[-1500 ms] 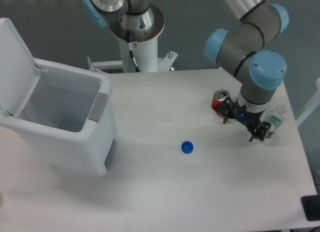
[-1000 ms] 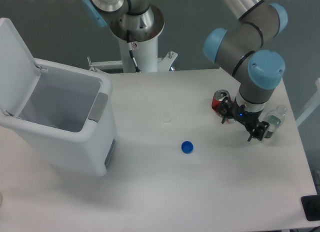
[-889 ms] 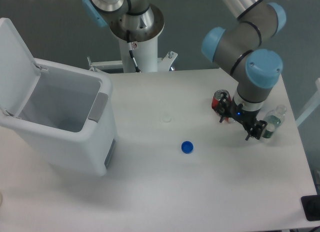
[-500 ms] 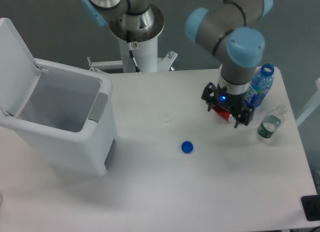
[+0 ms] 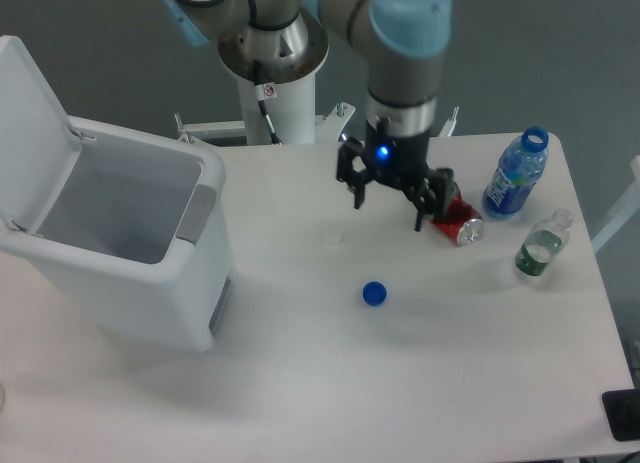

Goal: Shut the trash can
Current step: 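Raise the gripper from beside the red can and move toward the trash can, then move the gripper up and over behind the open trash can lid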

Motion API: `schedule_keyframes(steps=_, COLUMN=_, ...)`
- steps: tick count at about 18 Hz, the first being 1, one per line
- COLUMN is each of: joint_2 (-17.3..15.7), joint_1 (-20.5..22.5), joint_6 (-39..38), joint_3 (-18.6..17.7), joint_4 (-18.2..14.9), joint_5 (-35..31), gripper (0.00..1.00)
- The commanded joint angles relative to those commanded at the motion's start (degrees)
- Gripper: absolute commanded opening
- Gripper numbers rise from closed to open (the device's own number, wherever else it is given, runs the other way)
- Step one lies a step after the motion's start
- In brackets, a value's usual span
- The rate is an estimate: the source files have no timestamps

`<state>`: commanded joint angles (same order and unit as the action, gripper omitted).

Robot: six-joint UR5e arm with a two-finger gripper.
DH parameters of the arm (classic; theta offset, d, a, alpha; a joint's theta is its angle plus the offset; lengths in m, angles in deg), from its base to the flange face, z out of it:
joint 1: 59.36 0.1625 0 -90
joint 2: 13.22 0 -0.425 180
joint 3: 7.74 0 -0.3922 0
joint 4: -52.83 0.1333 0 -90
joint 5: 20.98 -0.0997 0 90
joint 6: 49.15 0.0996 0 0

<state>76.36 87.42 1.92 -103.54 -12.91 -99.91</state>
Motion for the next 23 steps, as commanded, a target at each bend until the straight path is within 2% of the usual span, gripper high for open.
schedule_keyframes(steps=2, joint_2=-2.6, joint_1=-1.1, joint_6=-4.8, joint_3=-0.2, joint_4=-0.3, joint_5=0.3, gripper=0.28)
schedule_keyframes(steps=4, joint_2=-4.8, joint_1=-3.3, joint_6=-14.3, joint_3=0.1, joint_4=-0.2, joint_5=1.1, gripper=0.13)
schedule_keyframes(steps=7, joint_2=-6.5, joint_1=-6.7, joint_6=-19.5, joint_3=1.0, joint_4=-0.1, joint_5=2.4, gripper=0.1)
schedule_keyframes(steps=9, joint_2=-7.7, joint_1=-9.0, joint_6=-22.1, joint_3=1.4, joint_4=-0.1, joint_5=3.2, gripper=0.03)
schedule_keyframes(steps=13, joint_2=-10.9, joint_1=-14.1, joint_6=-30.1, joint_3=2.2, joint_4=-0.1, joint_5=6.4, gripper=0.0)
schedule_keyframes(steps=23, joint_2=-16.6, joint_1=-18.7, joint_6=-35.3, joint_3=2.2, joint_4=0.1, joint_5=16.0, gripper=0.0)
